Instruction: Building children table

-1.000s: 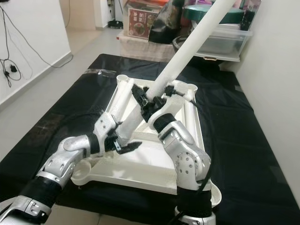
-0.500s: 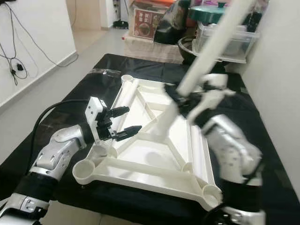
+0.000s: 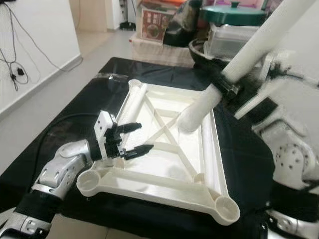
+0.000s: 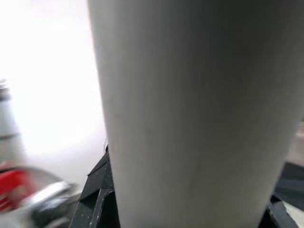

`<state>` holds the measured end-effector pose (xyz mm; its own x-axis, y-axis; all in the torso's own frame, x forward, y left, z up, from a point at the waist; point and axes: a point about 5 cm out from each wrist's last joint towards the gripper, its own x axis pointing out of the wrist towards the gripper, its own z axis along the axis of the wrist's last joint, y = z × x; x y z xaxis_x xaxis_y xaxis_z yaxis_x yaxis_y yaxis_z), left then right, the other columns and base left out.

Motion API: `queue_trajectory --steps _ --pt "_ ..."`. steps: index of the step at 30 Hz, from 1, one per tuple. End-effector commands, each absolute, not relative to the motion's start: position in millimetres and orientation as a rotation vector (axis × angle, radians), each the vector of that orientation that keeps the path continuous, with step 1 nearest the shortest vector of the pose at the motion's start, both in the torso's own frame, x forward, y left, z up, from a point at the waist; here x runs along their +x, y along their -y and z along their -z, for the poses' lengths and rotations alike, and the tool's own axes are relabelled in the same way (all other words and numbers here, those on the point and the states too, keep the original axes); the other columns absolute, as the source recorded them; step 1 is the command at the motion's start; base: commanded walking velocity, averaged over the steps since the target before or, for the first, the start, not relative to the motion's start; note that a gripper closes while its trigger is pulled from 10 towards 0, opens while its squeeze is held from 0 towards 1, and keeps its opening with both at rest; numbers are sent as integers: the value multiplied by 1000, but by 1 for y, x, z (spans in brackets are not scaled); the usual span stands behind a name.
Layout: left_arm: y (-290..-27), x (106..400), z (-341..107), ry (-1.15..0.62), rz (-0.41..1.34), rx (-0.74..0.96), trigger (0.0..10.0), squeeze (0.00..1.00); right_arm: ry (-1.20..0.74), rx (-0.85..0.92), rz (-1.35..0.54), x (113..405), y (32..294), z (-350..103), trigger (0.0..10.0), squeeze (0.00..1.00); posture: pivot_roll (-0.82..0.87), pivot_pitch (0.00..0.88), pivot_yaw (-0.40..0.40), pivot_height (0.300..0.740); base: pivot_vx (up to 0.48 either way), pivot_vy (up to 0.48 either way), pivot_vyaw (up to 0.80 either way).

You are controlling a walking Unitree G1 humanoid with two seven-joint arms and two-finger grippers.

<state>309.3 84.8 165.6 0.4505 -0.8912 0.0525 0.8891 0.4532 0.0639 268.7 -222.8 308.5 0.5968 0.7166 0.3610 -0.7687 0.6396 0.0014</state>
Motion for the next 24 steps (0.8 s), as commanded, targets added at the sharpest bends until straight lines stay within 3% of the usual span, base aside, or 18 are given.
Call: queue_trajectory --steps 1,24 --pt "-85 304 -162 61 1135 49 10000 0 352 141 -986 258 218 -314 0 0 123 0 -98 740 0 0 0" --pt "-87 299 -153 18 1174 69 10000 0 337 198 -1110 249 219 -306 0 0 118 0 -85 740 0 0 0"
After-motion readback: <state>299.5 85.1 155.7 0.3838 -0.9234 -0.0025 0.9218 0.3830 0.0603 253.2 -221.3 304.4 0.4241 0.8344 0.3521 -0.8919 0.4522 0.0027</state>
